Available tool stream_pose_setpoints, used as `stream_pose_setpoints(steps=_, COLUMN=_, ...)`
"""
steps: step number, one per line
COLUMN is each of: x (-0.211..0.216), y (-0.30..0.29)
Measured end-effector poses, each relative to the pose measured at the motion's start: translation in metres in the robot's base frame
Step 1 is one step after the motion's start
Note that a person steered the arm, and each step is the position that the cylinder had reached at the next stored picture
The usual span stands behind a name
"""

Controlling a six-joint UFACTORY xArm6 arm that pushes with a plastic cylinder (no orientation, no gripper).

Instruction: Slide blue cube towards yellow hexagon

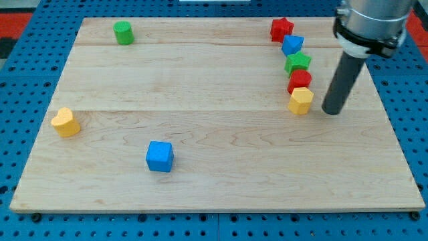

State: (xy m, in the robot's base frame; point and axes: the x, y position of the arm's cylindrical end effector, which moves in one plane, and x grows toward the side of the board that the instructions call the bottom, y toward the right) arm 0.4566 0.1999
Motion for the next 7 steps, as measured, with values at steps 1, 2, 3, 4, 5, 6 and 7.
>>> stream_pose_setpoints(steps=1, x=0.037, y=-0.02)
stream_pose_setpoints(steps=2, x=0.054, y=-0.124)
stream_pose_setpoints(steps=3, x=0.045, y=-0.263)
stream_pose_setpoints(steps=4, x=0.024, y=-0.376)
stream_pose_setpoints(steps=5, x=0.036, y=-0.387)
stream_pose_setpoints(steps=6, x=0.04, y=-0.359)
stream_pose_setpoints(steps=7, x=0.057, y=-0.335)
